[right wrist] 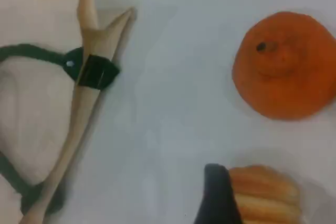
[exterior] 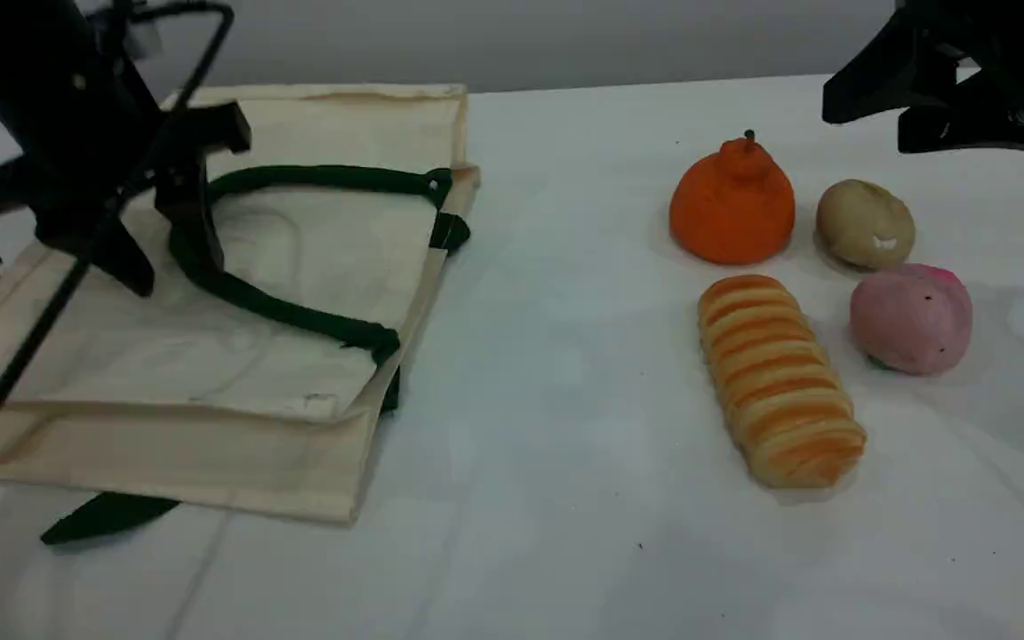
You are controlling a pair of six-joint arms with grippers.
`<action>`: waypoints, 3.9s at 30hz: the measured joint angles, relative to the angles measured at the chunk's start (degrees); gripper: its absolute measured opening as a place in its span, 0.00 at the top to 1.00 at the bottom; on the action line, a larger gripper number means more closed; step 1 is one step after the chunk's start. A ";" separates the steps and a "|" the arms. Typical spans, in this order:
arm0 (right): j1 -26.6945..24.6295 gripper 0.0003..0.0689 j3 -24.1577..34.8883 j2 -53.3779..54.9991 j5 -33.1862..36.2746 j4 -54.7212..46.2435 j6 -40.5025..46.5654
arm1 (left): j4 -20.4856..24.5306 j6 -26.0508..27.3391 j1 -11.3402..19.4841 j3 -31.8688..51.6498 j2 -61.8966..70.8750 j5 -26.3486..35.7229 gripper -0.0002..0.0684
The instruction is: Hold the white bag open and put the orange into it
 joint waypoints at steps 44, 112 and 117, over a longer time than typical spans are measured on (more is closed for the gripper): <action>0.00 0.31 0.00 0.00 1.73 0.00 0.05 | -0.05 -5.47 -0.05 0.00 2.67 -7.19 0.89; 0.00 0.31 -16.61 14.26 -0.57 -0.02 0.05 | -19.29 31.82 -7.45 -10.90 -31.49 25.61 0.89; 0.00 0.31 -19.33 15.07 0.56 -0.01 0.05 | -19.29 33.24 -7.45 -10.90 -31.49 25.98 0.89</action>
